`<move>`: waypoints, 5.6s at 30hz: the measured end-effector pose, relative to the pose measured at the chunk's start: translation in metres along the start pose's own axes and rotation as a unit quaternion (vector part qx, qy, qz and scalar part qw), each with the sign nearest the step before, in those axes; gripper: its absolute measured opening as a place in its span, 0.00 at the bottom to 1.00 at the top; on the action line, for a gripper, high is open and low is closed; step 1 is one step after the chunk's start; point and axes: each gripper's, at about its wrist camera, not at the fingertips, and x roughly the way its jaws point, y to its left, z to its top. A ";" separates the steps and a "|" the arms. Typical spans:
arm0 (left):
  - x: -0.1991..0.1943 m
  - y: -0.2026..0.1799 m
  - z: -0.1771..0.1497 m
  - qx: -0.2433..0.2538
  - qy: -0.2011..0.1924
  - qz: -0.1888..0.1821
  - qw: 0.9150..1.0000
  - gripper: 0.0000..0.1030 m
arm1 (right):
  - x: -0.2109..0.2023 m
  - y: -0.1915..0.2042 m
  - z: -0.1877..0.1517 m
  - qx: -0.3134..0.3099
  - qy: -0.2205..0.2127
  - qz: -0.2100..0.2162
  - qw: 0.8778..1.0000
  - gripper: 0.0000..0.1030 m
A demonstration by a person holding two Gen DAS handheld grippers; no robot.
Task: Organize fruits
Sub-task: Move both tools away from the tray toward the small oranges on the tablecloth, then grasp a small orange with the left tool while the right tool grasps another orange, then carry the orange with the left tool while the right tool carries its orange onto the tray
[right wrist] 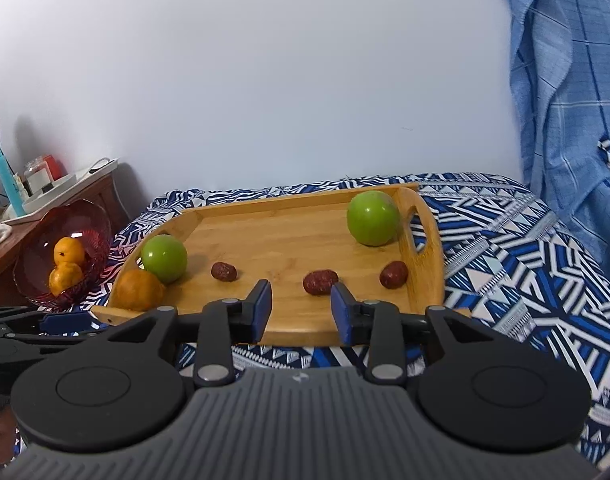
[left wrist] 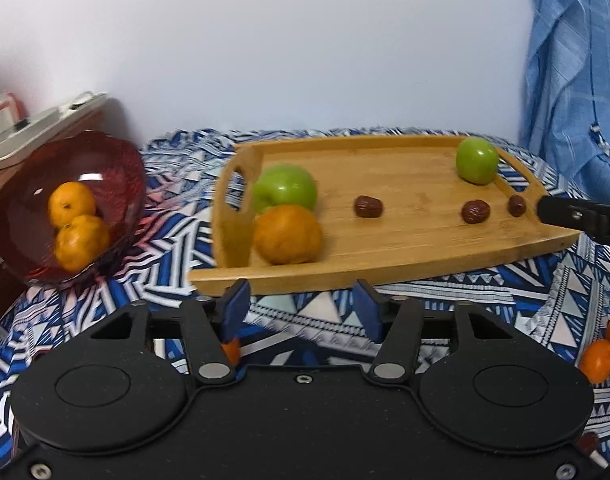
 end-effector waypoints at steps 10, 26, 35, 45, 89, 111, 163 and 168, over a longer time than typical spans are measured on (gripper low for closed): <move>-0.021 0.014 -0.033 0.008 -0.039 -0.020 0.999 0.85 | -0.020 -0.009 -0.026 0.026 -0.004 -0.056 0.998 0.63; -0.013 0.048 -0.056 -0.018 -0.024 -0.022 0.999 0.91 | -0.036 0.006 -0.078 0.027 0.025 -0.095 0.995 0.76; -0.004 0.045 -0.056 -0.028 -0.022 -0.020 0.999 0.90 | -0.053 0.015 -0.097 0.028 0.009 -0.120 0.992 0.78; 0.006 0.050 -0.055 -0.048 -0.011 -0.004 0.999 0.71 | -0.051 0.013 -0.101 0.041 0.008 -0.126 0.991 0.73; 0.017 0.057 -0.052 -0.071 -0.009 0.014 0.997 0.31 | -0.051 0.019 -0.104 0.018 -0.013 -0.162 0.987 0.37; -0.014 0.022 -0.010 -0.046 -0.054 -0.038 0.997 0.31 | -0.038 0.022 -0.063 0.006 -0.036 -0.117 0.992 0.37; 0.171 -0.041 0.109 -0.004 0.020 -0.020 1.000 0.31 | 0.127 -0.018 0.026 0.000 0.038 -0.066 0.997 0.37; 0.183 -0.040 0.110 -0.010 0.040 -0.028 0.999 0.31 | 0.130 -0.018 0.024 0.001 0.042 -0.067 0.997 0.37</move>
